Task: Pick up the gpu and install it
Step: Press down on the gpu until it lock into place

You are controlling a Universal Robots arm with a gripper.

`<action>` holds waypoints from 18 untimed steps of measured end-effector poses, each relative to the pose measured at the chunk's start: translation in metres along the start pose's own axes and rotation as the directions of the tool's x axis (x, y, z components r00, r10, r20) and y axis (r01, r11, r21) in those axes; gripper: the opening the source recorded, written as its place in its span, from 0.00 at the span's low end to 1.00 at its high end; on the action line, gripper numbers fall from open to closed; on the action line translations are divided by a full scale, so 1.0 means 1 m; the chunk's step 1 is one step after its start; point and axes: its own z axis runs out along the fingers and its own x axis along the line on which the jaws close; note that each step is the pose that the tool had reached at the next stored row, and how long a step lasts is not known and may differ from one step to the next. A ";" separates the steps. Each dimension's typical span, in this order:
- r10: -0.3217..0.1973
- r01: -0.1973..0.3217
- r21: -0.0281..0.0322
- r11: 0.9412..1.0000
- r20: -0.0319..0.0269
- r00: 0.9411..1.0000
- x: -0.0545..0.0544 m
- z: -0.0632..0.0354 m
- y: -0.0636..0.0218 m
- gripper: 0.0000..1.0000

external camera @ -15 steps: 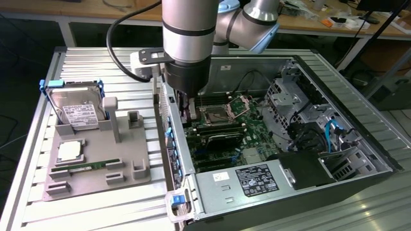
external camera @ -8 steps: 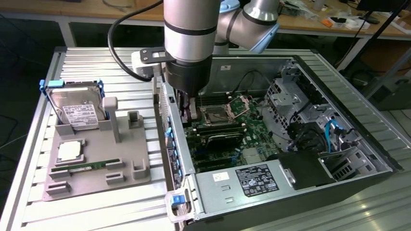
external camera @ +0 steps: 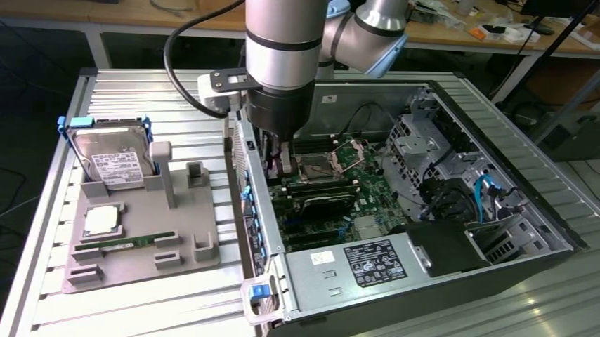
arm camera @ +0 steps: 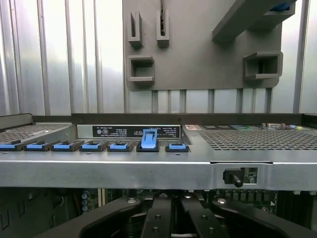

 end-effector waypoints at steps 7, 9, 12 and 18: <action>0.001 -0.001 -0.005 1.000 0.000 1.000 0.000 -0.0037 -0.0073 0.11; 0.001 -0.001 -0.013 1.000 0.000 1.000 0.000 -0.0042 -0.0099 0.11; -0.001 0.001 -0.041 0.999 0.000 1.000 0.000 -0.0039 -0.0138 0.11; -0.005 0.004 -0.114 0.993 -0.002 1.000 0.000 -0.0033 -0.0231 0.11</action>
